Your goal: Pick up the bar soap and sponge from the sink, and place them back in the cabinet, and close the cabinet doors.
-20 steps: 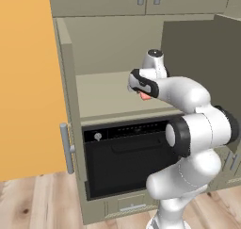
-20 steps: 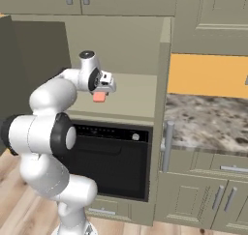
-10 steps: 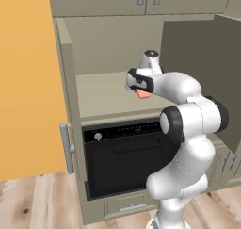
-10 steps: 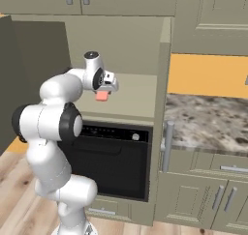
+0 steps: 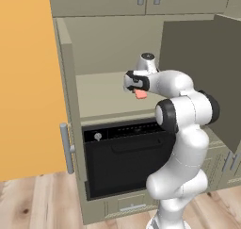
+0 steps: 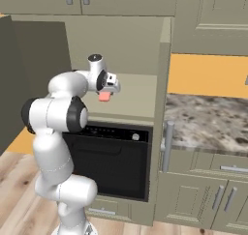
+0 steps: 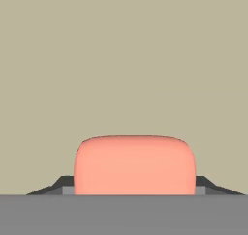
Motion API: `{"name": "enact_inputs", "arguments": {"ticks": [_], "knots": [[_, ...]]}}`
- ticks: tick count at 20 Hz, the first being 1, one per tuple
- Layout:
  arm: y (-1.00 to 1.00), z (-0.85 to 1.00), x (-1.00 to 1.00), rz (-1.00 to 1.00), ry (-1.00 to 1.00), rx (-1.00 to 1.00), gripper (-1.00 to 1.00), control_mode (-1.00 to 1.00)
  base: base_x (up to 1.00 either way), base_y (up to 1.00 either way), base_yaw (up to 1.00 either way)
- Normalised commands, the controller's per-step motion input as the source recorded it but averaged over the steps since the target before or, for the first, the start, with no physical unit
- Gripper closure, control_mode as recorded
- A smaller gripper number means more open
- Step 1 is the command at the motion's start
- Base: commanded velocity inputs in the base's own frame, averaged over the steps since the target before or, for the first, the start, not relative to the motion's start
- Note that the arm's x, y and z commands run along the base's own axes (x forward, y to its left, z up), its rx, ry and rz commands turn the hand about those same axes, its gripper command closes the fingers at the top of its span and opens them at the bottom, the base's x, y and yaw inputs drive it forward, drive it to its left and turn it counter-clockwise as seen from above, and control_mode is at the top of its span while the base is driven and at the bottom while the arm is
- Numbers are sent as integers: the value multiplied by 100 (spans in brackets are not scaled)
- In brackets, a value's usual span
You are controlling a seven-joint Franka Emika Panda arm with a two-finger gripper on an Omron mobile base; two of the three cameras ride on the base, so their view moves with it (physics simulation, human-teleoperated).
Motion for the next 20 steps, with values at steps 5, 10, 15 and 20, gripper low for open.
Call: {"name": "enact_inputs", "arguments": {"ticks": [5,10,15,20], "knots": [[0,-19,27,0,0,0,100,-100,0,0,0],[0,-12,22,0,1,0,100,-100,0,0,0],[0,-3,9,0,3,0,100,-100,0,0,0],[0,-13,11,0,0,0,100,-100,0,0,0]]}}
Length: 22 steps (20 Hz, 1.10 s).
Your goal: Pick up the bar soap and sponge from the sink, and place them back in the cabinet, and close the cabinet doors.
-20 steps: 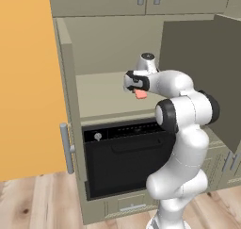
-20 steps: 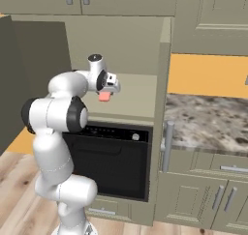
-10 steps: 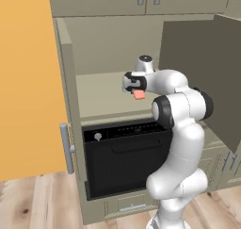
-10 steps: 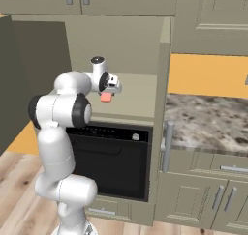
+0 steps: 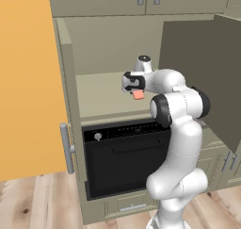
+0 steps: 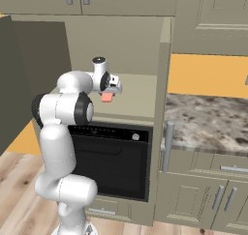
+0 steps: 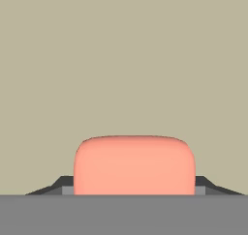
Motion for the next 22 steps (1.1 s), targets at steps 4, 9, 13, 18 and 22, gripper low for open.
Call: {"name": "enact_inputs", "arguments": {"ticks": [4,9,13,18,22], "knots": [[0,-18,17,0,0,0,100,-100,0,0,0],[0,-21,17,0,0,0,100,-100,0,0,0],[0,-18,18,0,0,0,100,-100,0,0,0],[0,-14,9,0,0,0,100,-100,0,0,0],[0,0,0,0,0,0,-100,-100,0,0,0]]}}
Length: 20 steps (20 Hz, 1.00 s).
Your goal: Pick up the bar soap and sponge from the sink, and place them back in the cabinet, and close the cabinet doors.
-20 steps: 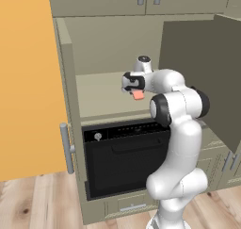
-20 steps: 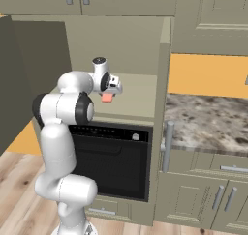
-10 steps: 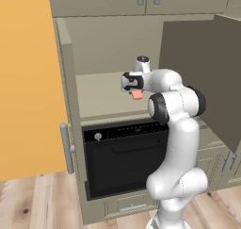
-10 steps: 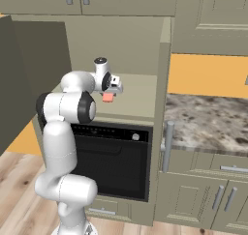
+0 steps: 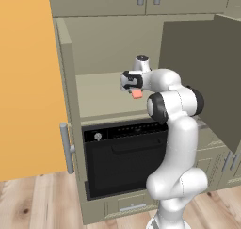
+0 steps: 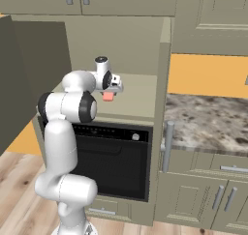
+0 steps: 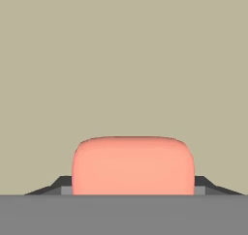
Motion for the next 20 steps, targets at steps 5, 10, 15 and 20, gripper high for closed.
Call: {"name": "enact_inputs", "arguments": {"ticks": [5,10,15,20], "knots": [[0,0,0,0,0,0,-100,-100,0,0,0],[0,0,0,0,0,0,-100,-100,0,0,0],[0,0,0,0,0,0,-100,-100,0,0,0],[0,0,0,0,0,0,-100,-100,0,0,0]]}}
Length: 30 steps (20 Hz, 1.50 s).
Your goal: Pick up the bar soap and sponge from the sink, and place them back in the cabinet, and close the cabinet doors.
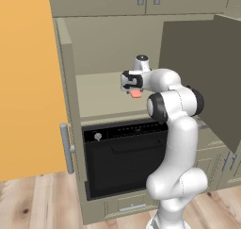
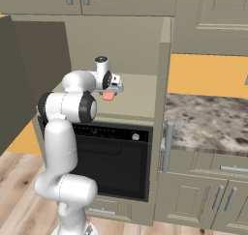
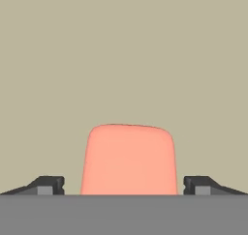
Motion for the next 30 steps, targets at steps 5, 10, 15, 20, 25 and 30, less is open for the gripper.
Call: {"name": "enact_inputs", "arguments": {"ticks": [5,10,15,20,25,30], "knots": [[-4,0,0,0,0,0,-100,-100,0,0,0],[-3,0,0,0,0,0,-100,-100,0,0,0],[-15,1,-4,0,-1,0,-100,-100,0,0,0],[-14,0,0,0,0,0,-100,-100,0,0,0],[-2,0,-8,0,-1,0,-100,-100,0,0,0],[0,0,-31,0,-3,0,-100,-100,0,0,0]]}}
